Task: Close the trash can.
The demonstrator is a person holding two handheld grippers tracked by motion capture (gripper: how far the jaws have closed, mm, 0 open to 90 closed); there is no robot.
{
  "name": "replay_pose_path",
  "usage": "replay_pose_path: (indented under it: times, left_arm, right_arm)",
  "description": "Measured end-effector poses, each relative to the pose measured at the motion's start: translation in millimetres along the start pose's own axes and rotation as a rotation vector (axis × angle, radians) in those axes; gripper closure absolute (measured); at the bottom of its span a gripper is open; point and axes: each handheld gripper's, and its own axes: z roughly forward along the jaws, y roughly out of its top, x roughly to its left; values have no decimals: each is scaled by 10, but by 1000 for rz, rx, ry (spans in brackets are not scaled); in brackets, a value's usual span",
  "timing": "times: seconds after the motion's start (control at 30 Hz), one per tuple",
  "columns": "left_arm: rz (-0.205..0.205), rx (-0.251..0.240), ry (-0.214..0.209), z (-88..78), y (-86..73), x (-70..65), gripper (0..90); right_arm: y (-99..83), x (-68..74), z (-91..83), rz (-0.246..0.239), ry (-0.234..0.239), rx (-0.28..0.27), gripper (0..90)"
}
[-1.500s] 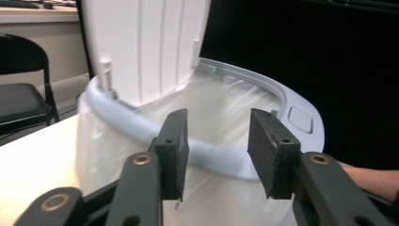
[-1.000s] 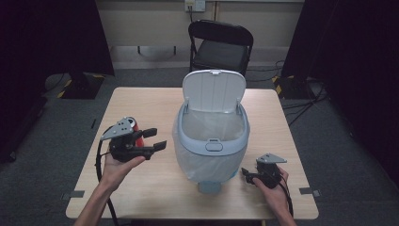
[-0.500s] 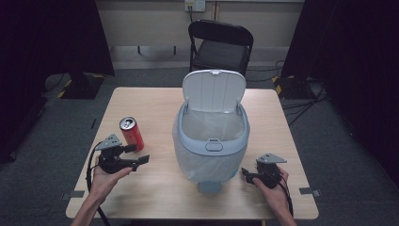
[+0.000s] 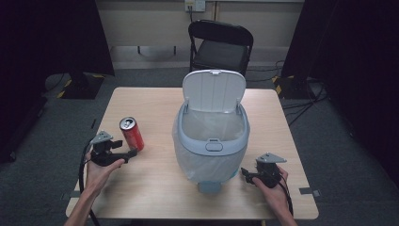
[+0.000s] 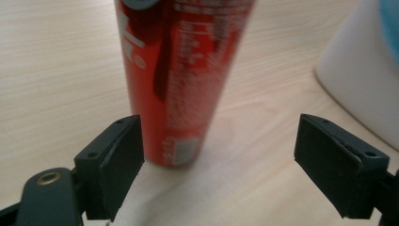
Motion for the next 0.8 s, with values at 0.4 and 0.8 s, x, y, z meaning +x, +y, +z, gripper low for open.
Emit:
replay_pose_path:
  times: [0.4, 0.8]
  left_arm:
    - [63, 31, 70, 348, 51, 132, 185]
    - [28, 18, 77, 512, 24, 143, 336]
  right_arm:
    - [23, -14, 27, -9, 12, 5, 227]
    - [32, -15, 38, -10, 12, 4, 220]
